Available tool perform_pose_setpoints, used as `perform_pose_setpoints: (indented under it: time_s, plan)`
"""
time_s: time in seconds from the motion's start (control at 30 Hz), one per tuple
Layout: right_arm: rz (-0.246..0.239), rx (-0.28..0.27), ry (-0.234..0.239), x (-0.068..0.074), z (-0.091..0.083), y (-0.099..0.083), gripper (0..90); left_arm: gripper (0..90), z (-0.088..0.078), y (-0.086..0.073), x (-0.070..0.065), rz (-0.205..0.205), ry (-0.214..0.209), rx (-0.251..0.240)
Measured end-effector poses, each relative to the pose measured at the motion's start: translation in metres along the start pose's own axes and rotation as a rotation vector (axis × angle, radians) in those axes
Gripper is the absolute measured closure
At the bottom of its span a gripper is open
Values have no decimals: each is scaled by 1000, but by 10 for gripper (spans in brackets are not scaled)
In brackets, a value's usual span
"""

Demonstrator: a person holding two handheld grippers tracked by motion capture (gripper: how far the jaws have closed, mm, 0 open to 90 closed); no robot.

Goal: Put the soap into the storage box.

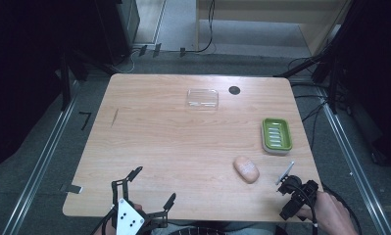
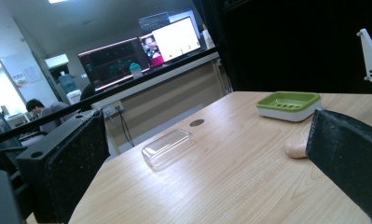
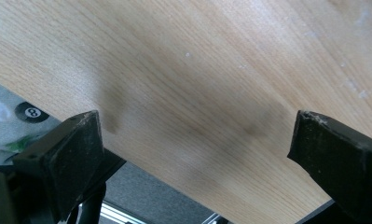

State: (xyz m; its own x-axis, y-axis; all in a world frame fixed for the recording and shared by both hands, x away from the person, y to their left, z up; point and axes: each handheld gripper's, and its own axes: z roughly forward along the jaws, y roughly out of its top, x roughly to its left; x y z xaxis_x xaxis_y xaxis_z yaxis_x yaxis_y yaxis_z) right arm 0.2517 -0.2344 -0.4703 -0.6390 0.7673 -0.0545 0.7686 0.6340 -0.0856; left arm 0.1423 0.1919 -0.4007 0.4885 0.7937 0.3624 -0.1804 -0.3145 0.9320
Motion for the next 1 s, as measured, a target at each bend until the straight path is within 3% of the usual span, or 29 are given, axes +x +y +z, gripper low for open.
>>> perform_pose_setpoints:
  time_s: [0.5,0.9,1.0]
  plan:
    - [7,-31,-53,4,-9,5,41,0,0,0,0,-3,3,-3]
    - [-38,-55,-77,15,-21,24,41,0,-2,-1,2,-3,7,2]
    - [-47,-64,-64,17,-23,29,53,0,-2,-1,2,-10,12,1]
